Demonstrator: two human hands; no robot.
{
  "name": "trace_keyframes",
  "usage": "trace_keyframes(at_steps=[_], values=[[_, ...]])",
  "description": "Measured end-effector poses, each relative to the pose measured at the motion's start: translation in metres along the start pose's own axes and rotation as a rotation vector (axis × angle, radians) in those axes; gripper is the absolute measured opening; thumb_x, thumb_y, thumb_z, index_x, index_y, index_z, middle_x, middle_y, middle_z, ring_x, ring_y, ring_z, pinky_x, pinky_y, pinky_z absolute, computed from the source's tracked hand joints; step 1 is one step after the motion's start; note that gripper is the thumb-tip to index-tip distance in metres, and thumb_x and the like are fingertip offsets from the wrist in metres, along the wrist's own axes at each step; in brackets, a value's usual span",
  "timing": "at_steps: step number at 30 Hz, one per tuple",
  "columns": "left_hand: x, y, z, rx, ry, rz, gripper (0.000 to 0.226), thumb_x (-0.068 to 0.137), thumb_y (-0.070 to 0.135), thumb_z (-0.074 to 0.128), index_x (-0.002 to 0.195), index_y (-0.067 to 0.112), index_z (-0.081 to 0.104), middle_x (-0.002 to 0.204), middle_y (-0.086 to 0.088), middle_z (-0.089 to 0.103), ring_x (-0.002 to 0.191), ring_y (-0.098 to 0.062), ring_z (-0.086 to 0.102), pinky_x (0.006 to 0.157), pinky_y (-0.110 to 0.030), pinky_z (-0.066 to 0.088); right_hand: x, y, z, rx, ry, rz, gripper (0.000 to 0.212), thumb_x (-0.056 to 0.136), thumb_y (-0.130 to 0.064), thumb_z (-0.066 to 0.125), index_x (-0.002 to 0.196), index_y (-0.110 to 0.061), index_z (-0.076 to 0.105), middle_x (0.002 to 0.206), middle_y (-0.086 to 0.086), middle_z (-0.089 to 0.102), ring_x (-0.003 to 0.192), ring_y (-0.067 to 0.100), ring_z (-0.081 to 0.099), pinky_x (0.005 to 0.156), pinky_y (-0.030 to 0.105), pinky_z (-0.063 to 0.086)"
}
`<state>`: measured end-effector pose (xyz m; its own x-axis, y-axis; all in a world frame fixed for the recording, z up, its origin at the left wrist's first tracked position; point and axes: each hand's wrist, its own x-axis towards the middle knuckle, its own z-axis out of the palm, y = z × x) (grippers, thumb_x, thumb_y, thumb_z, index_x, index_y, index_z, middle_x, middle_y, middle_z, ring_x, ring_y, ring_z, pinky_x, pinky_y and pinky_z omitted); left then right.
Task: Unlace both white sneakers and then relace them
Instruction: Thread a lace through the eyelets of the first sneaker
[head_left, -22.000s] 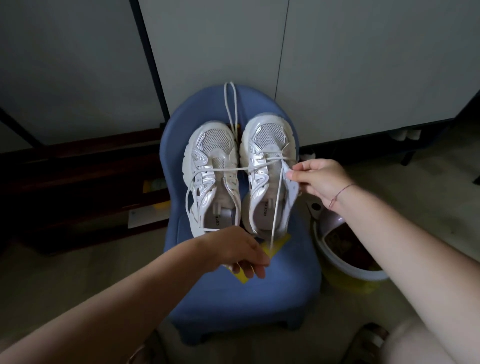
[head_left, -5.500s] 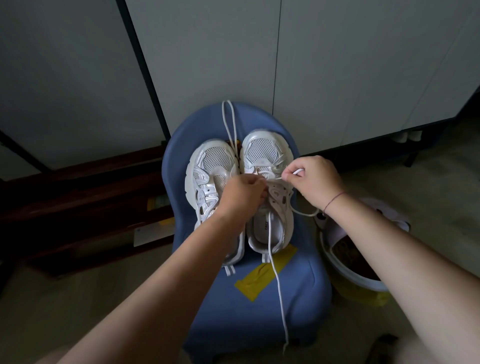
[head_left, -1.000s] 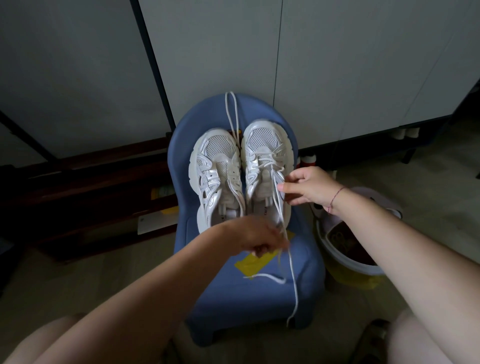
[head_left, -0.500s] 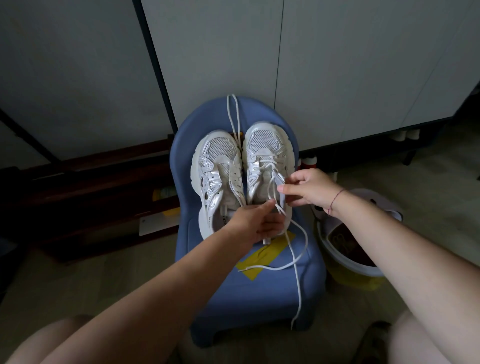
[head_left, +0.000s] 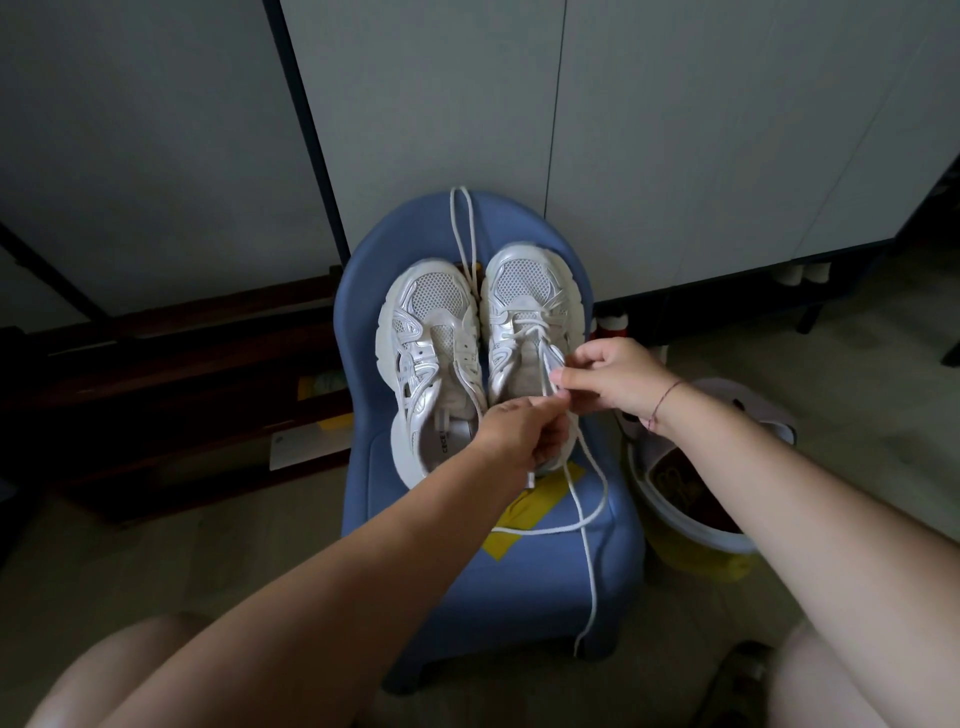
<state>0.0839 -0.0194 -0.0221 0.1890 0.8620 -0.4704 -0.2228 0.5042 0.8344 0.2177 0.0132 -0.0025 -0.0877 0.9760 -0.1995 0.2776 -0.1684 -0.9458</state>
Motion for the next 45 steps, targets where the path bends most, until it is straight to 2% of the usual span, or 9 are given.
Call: trace_keyframes(at_steps=[8, 13, 16, 21, 24, 28, 36, 41, 45], values=[[-0.009, -0.004, -0.013, 0.185, -0.041, 0.073, 0.025, 0.092, 0.009, 0.064, 0.068, 0.007, 0.054, 0.052, -0.004, 0.045, 0.040, -0.009, 0.039, 0.046, -0.019, 0.036, -0.003, -0.005, 0.000, -0.037, -0.004, 0.022, 0.005, 0.086, -0.012, 0.066, 0.082, -0.012, 0.065, 0.087, 0.012, 0.066, 0.073, 0.016, 0.065, 0.063, 0.028, 0.059], [-0.012, -0.005, -0.007, 0.132, -0.026, 0.095, 0.012, 0.089, 0.013, 0.069, 0.089, 0.002, 0.066, 0.101, -0.031, 0.067, 0.090, -0.034, 0.064, 0.077, -0.034, 0.050, -0.008, -0.012, 0.014, -0.028, -0.012, 0.184, 0.013, 0.090, -0.021, 0.063, 0.085, -0.012, 0.054, 0.073, 0.006, 0.058, 0.051, 0.013, 0.057, 0.057, 0.034, 0.057], [-0.012, -0.009, -0.005, 0.138, -0.088, 0.061, 0.030, 0.091, 0.016, 0.066, 0.110, -0.007, 0.065, 0.118, -0.030, 0.064, 0.082, -0.020, 0.059, 0.075, -0.027, 0.043, -0.012, -0.014, 0.019, 0.008, -0.052, 0.243, 0.011, 0.092, -0.017, 0.060, 0.087, -0.008, 0.055, 0.071, 0.009, 0.056, 0.055, 0.015, 0.058, 0.061, 0.037, 0.057], [-0.005, -0.005, -0.011, 0.109, -0.086, 0.086, 0.009, 0.089, 0.011, 0.067, 0.090, 0.002, 0.069, 0.063, -0.003, 0.064, 0.050, -0.005, 0.050, 0.053, -0.014, 0.041, -0.014, -0.013, 0.015, 0.051, -0.040, 0.233, 0.015, 0.088, -0.004, 0.062, 0.077, -0.011, 0.054, 0.070, 0.006, 0.060, 0.061, 0.013, 0.059, 0.064, 0.030, 0.053], [-0.005, -0.004, -0.017, 0.012, -0.114, 0.071, 0.010, 0.091, 0.008, 0.063, 0.082, 0.009, 0.066, 0.076, -0.008, 0.064, 0.070, -0.016, 0.058, 0.071, -0.026, 0.047, -0.011, -0.012, 0.012, 0.033, -0.033, 0.215, 0.018, 0.086, 0.001, 0.062, 0.074, -0.010, 0.055, 0.059, 0.003, 0.059, 0.042, 0.004, 0.055, 0.047, 0.020, 0.049], [-0.013, 0.013, -0.019, -0.138, -0.131, -0.036, 0.020, 0.100, 0.008, 0.047, 0.082, 0.007, 0.056, 0.054, 0.000, 0.055, 0.042, -0.006, 0.048, 0.052, -0.019, 0.048, -0.011, -0.015, 0.005, 0.015, -0.068, 0.194, 0.014, 0.085, 0.006, 0.061, 0.079, -0.007, 0.058, 0.062, 0.005, 0.054, 0.034, 0.000, 0.047, 0.036, 0.013, 0.039], [-0.040, 0.080, -0.047, 0.295, -0.089, 0.191, 0.032, 0.105, 0.023, 0.037, 0.087, 0.011, 0.061, 0.046, 0.008, 0.032, 0.035, -0.004, 0.026, 0.040, -0.017, 0.026, -0.023, -0.028, -0.021, -0.355, -0.321, 0.315, 0.023, 0.088, -0.021, 0.065, 0.097, -0.001, 0.060, 0.060, 0.006, 0.055, 0.034, 0.006, 0.036, 0.034, 0.014, 0.026], [-0.048, 0.095, -0.051, 0.532, -0.041, 0.330, 0.030, 0.103, 0.025, 0.044, 0.089, 0.011, 0.067, 0.046, 0.010, 0.034, 0.040, -0.006, 0.030, 0.040, -0.017, 0.030, -0.016, -0.036, -0.009, -0.689, 0.145, -0.199, 0.014, 0.083, -0.029, 0.070, 0.090, -0.020, 0.062, 0.096, 0.001, 0.064, 0.072, 0.007, 0.058, 0.069, 0.027, 0.048], [-0.051, 0.093, -0.044, 0.610, -0.107, 0.367, 0.029, 0.102, 0.025, 0.048, 0.085, 0.011, 0.067, 0.043, 0.011, 0.035, 0.041, -0.007, 0.030, 0.042, -0.018, 0.031, -0.025, -0.054, 0.017, -0.257, -0.160, -0.458, 0.027, 0.090, -0.008, 0.059, 0.108, -0.029, 0.060, 0.102, -0.014, 0.062, 0.069, -0.001, 0.055, 0.063, 0.017, 0.046]])
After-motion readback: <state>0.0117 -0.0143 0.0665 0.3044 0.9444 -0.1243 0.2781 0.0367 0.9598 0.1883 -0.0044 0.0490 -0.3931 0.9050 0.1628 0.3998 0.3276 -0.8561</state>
